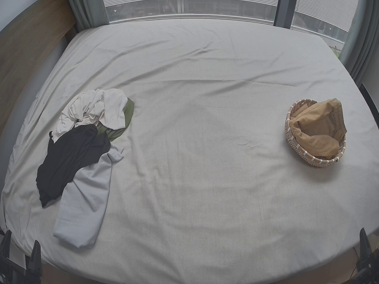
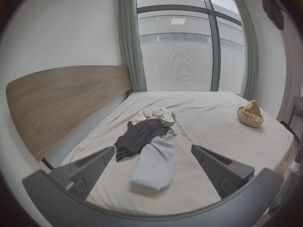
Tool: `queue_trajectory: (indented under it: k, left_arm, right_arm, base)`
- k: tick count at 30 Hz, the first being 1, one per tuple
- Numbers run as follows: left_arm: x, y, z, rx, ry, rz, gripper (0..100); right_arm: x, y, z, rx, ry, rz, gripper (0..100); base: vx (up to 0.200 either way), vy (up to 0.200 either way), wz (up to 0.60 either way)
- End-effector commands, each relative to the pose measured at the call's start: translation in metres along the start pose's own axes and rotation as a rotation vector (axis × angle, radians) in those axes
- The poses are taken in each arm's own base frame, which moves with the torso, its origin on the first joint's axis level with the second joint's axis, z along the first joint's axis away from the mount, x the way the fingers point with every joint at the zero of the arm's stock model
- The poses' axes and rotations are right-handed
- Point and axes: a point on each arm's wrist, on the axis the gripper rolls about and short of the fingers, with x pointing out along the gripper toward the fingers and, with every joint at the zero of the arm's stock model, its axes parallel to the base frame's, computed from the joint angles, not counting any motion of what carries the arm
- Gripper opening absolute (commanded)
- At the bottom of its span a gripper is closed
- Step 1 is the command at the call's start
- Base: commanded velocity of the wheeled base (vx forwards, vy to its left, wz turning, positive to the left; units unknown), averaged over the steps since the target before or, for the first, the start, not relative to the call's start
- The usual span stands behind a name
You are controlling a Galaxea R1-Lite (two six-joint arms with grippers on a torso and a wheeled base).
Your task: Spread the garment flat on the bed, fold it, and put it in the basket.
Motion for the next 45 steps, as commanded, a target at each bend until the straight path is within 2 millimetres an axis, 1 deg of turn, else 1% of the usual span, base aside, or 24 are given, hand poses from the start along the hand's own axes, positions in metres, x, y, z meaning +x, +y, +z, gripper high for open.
queue_trajectory:
  k: [1,27,28,45]
  left_arm:
    - [0.0009,-0.0021,-0.0116,-0.005,0.088,-0.094,100]
    - [0.0007,-0.0019,-0.0104,0.000,0.066,-0.100,100]
    - [-0.0050,-0.0004,-0.0117,0.004,-0.010,-0.150,100]
    - [-0.0050,-0.0006,-0.0117,0.001,-0.010,-0.144,100]
  right_arm:
    - [-0.0001,0.0010,-0.0122,0.051,0.075,0.021,100]
    - [-0.0001,0.0010,-0.0122,0.045,0.075,0.023,100]
    - [-0.0001,0.0010,-0.0122,0.044,0.075,0.023,100]
    - [-0.0001,0.0011,-0.0122,0.045,0.075,0.022,100]
  base:
    - [0.000,0.000,0.00]
    - [0.000,0.000,0.00]
    - [0.000,0.000,0.00]
    - [0.000,0.000,0.00]
